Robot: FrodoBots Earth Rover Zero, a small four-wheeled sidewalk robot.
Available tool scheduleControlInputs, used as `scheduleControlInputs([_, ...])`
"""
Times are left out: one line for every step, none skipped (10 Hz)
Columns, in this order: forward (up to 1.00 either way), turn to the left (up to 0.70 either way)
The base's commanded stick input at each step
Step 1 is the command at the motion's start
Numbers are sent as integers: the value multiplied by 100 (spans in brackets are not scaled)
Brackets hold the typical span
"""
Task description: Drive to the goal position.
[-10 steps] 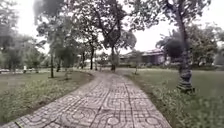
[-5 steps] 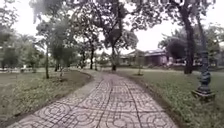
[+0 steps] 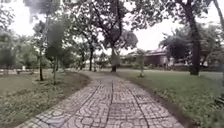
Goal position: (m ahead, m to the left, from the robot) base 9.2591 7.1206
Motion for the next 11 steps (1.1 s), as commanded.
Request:
scheduleControlInputs([100,0])
scheduleControlInputs([100,0])
scheduleControlInputs([100,0])
scheduleControlInputs([100,0])
scheduleControlInputs([100,0])
scheduleControlInputs([100,0])
scheduleControlInputs([100,0])
scheduleControlInputs([100,0])
scheduleControlInputs([100,0])
scheduleControlInputs([100,0])
scheduleControlInputs([100,0])
